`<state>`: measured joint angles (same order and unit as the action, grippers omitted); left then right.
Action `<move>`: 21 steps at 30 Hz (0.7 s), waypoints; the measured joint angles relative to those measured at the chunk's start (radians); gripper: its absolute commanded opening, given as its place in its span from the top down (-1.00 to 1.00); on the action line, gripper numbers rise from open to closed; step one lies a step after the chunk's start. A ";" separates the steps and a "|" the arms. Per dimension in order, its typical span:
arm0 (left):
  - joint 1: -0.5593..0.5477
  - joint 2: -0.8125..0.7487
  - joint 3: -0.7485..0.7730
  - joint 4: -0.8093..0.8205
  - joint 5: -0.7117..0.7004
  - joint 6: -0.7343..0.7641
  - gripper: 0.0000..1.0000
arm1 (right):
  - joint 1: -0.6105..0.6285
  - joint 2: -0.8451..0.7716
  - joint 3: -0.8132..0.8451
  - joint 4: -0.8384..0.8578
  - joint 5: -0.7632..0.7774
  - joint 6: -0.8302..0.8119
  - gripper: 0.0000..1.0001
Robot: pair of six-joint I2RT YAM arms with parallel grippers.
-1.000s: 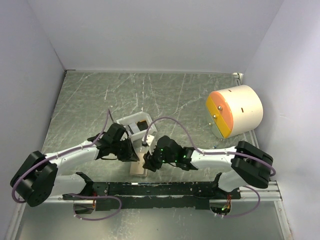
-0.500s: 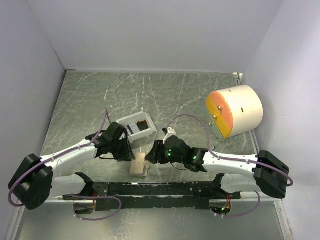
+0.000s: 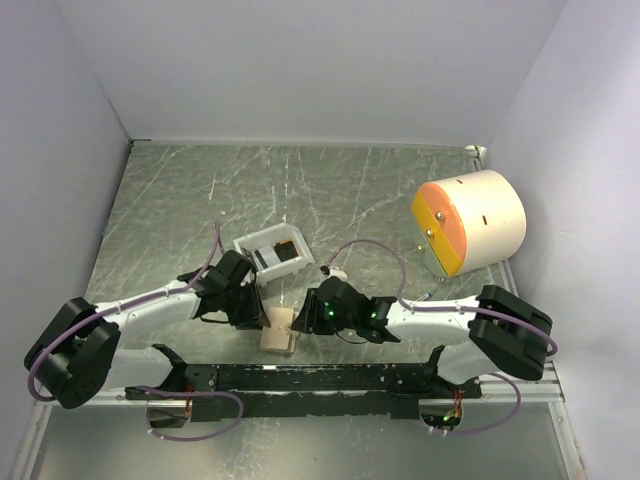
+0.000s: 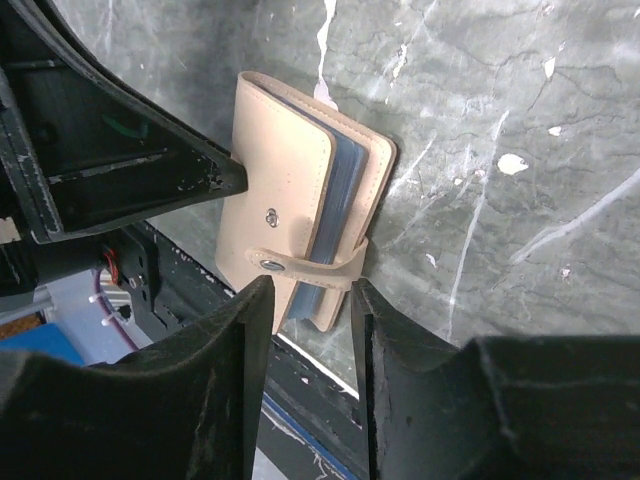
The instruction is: Put the credit cards into the card holder
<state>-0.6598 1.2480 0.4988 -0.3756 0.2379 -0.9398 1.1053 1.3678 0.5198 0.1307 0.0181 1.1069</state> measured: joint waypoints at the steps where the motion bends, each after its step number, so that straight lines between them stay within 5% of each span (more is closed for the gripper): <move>1: -0.001 0.002 0.000 0.004 0.001 -0.002 0.30 | 0.000 0.011 0.000 0.005 -0.006 0.000 0.33; 21: -0.033 0.004 -0.027 0.091 0.006 -0.066 0.43 | 0.000 0.094 0.058 -0.003 -0.048 -0.066 0.55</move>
<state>-0.6926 1.2522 0.4721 -0.2848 0.2436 -1.0058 1.1053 1.4616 0.5781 0.1276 -0.0299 1.0405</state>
